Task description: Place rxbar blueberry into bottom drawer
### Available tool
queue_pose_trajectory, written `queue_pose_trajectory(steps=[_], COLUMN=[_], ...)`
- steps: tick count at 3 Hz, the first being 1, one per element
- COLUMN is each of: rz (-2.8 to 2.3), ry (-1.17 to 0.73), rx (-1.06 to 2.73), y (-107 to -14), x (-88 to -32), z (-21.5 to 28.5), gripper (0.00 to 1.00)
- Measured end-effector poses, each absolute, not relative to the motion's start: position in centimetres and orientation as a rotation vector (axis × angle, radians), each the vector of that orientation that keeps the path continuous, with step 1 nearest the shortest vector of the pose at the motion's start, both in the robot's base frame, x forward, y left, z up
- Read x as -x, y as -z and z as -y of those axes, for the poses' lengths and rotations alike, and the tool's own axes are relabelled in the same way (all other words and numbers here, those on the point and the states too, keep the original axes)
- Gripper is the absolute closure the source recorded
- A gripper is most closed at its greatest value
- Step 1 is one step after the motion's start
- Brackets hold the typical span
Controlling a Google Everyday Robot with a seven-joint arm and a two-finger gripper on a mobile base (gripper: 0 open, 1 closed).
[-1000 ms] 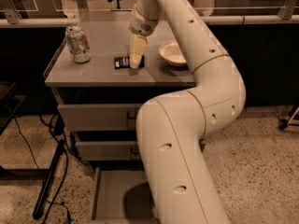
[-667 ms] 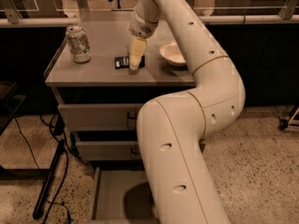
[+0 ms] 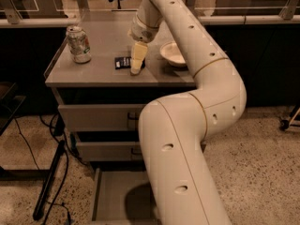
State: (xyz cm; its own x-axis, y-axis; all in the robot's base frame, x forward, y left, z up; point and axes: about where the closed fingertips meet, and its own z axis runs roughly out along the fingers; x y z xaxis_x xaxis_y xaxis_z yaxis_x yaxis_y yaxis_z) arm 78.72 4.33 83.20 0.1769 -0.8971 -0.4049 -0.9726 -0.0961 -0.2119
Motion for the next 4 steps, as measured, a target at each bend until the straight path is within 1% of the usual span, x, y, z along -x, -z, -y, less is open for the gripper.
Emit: queue_pose_trajectory(steps=[1, 3, 4], rz=[-1.760, -1.756, -1.756], ry=[-0.271, -0.288, -0.288], rx=[2.038, 2.030, 2.030], y=[-82.14, -81.66, -81.66], x=[-78.58, -78.59, -78.59], z=[-4.25, -4.13, -4.13], gripper=[0.04, 0.50, 0.81])
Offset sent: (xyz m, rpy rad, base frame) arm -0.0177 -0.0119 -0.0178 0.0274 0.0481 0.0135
